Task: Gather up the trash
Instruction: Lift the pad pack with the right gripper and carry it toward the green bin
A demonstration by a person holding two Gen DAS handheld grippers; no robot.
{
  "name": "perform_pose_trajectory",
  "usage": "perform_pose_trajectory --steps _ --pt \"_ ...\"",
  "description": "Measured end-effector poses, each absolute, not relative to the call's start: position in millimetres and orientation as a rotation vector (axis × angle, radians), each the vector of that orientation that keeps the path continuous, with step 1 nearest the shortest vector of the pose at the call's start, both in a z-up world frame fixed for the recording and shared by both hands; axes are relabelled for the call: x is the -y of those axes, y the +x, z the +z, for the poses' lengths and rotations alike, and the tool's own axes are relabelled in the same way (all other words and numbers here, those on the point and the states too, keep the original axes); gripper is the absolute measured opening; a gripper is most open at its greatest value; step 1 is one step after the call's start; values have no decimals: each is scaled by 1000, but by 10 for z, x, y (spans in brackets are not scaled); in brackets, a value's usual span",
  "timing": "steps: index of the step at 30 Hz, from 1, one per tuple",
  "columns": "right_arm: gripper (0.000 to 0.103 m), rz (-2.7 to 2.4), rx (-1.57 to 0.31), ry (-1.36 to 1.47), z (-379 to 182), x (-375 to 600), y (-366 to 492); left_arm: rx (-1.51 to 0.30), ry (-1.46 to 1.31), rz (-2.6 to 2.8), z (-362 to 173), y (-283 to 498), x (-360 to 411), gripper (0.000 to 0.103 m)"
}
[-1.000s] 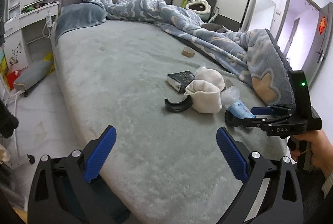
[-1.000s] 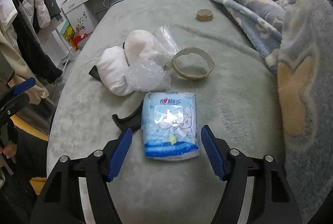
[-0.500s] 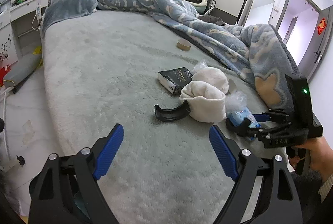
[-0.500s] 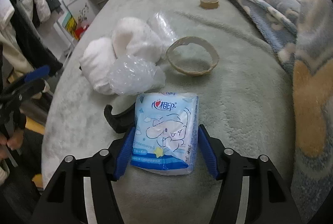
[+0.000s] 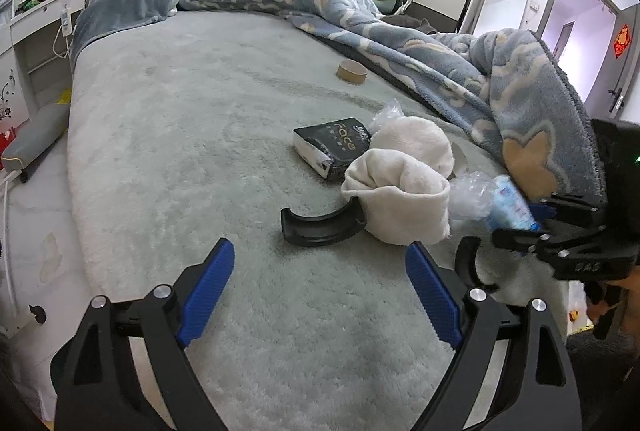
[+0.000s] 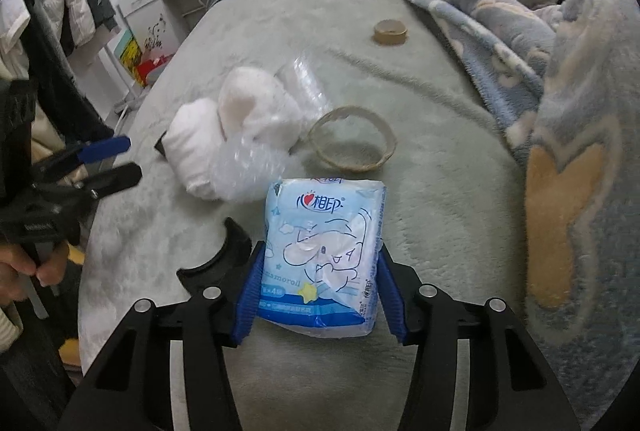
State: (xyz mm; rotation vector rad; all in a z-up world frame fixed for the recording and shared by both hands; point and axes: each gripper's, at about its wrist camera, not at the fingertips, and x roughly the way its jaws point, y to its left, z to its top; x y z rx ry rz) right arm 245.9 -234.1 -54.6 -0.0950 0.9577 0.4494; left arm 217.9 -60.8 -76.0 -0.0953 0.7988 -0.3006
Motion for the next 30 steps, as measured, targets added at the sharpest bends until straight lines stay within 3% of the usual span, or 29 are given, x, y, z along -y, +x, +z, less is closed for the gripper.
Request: perform_pose_trajectory --steps 12,24,30 --pt "53 418 -844 -35 -308 2508 2440 -819 -78 -282 -871 2355 695 85" --pt "53 444 -818 -36 -228 2405 2418 -826 -102 -327 -903 2449 703 53" --pt "53 498 -787 -50 -7 2118 2328 -810 -111 -318 -831 2373 598 50"
